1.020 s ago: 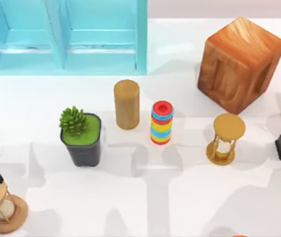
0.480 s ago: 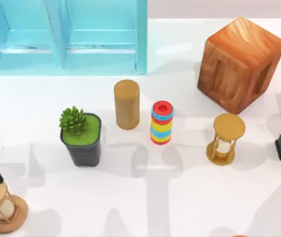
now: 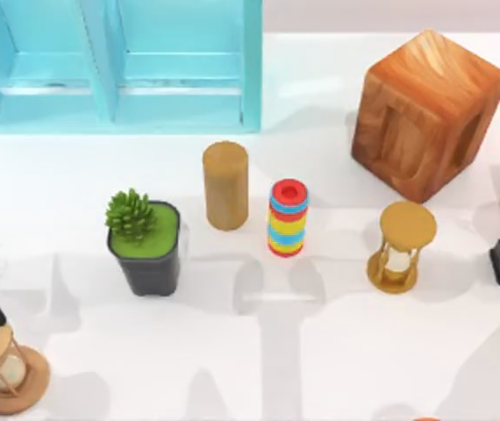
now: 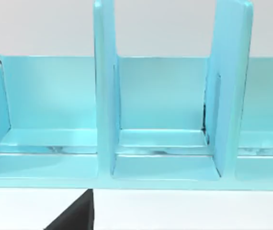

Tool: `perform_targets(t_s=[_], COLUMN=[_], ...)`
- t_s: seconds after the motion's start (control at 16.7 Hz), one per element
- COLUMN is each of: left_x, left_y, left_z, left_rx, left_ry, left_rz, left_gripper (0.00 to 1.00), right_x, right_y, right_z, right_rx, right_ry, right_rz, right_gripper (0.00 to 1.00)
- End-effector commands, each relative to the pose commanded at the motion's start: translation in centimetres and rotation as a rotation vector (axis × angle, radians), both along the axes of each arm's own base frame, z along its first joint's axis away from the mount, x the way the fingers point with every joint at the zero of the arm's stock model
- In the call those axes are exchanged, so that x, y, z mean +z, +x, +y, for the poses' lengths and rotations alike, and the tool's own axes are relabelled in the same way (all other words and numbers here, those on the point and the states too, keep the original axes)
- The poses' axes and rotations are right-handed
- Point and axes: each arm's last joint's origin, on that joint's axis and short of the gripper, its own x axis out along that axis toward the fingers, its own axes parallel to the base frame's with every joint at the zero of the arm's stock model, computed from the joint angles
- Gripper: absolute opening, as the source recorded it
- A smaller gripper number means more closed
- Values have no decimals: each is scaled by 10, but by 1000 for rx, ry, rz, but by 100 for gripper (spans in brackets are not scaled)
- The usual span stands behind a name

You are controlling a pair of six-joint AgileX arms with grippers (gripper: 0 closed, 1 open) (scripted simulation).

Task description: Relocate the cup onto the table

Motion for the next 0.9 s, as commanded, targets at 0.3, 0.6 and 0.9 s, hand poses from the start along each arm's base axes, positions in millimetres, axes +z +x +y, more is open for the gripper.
perform_targets(t_s=[0.3, 0.6, 0.9], left_x=[0, 0, 0], left_y=[0, 0, 0], left_z=[0, 0, 0], left_rx=[0, 0, 0], left_ry=[0, 0, 0], left_rz=[0, 0, 0], left_gripper=[100, 100, 100], right_x=[0, 0, 0], right_y=[0, 0, 0], right_z=[0, 0, 0], right_rx=[0, 0, 0], right_ry=[0, 0, 0], right_rz=[0, 0, 0], right_gripper=[40, 2, 0])
